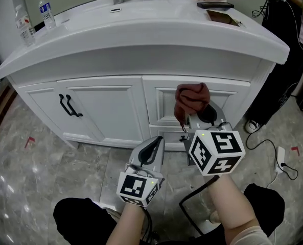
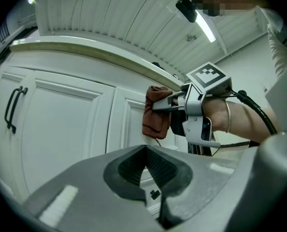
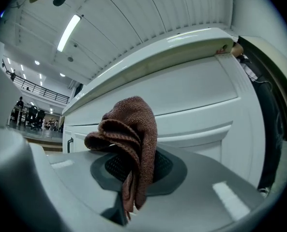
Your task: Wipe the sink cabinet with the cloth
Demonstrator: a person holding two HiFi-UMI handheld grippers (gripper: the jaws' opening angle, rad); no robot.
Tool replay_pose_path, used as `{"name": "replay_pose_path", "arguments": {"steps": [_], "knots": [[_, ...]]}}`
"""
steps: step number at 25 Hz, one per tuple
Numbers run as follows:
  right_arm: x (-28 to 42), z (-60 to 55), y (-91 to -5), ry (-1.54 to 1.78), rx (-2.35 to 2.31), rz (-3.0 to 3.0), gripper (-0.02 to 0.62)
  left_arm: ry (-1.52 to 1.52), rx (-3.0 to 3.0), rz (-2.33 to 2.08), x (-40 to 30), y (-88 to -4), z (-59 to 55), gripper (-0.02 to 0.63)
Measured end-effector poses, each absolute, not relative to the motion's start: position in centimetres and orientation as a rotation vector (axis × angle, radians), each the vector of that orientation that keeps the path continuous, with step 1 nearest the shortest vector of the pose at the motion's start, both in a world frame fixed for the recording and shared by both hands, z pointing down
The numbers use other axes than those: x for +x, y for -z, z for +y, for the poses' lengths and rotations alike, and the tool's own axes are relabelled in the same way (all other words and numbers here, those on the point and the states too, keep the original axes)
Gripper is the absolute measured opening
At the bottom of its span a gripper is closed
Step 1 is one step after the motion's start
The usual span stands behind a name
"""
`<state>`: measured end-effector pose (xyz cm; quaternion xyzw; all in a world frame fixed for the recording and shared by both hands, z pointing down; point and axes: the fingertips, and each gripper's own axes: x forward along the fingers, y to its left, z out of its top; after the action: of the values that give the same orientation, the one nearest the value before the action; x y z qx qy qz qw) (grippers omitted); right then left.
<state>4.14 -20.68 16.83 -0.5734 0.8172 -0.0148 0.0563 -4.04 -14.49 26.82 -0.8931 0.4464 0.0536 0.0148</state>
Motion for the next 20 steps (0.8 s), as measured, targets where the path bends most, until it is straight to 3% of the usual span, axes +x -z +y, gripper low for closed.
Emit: {"name": "replay_pose_path", "arguments": {"steps": [20], "knots": [[17.6, -18.5, -16.7, 0.117, -1.972, 2.193, 0.086, -0.200, -2.811, 1.329, 0.6, -26.7, -14.0, 0.000]]}}
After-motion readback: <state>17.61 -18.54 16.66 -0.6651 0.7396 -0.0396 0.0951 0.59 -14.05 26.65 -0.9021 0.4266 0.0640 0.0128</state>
